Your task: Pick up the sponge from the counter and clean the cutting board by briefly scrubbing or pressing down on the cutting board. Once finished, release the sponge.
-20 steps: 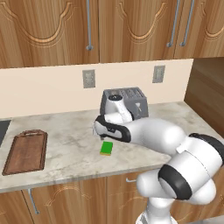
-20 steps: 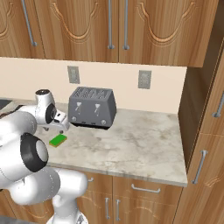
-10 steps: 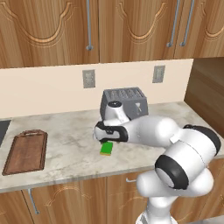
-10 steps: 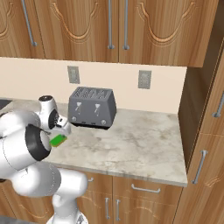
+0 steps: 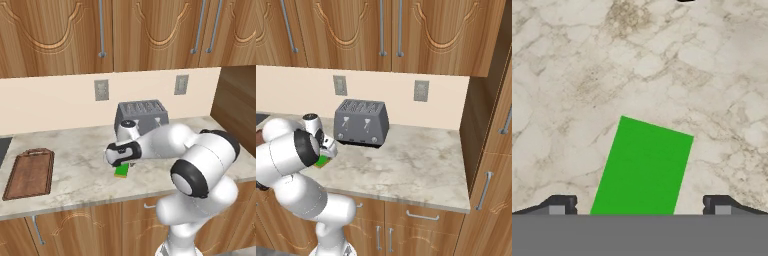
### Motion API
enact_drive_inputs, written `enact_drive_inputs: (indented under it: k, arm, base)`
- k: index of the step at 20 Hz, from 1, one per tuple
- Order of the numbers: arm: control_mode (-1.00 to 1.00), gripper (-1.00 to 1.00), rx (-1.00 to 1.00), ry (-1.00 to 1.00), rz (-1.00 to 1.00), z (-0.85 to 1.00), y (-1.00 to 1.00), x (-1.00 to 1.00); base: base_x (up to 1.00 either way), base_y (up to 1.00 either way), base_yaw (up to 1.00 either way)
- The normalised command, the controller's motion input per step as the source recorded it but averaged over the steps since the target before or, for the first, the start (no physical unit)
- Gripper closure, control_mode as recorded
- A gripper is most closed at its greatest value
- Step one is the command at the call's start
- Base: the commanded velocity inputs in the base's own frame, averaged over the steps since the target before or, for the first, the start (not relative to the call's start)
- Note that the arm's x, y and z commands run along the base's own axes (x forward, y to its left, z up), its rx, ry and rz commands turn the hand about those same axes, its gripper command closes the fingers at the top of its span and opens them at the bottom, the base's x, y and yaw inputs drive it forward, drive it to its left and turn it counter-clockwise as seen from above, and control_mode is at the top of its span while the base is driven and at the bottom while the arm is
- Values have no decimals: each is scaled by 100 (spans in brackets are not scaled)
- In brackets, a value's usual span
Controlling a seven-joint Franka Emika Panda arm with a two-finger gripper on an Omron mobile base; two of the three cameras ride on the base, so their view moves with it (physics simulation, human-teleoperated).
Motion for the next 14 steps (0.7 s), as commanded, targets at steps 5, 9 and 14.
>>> enact_drive_inputs:
  k: [5,9,14]
  arm:
    - [-100,-100,0,0,-3,-16,15,18]
    - [-100,-100,0,1,0,-11,0,2]
    - [-100,-100,1,0,0,-12,-6,0]
  base:
    - [0,0,0]
    - [0,0,0]
    - [0,0,0]
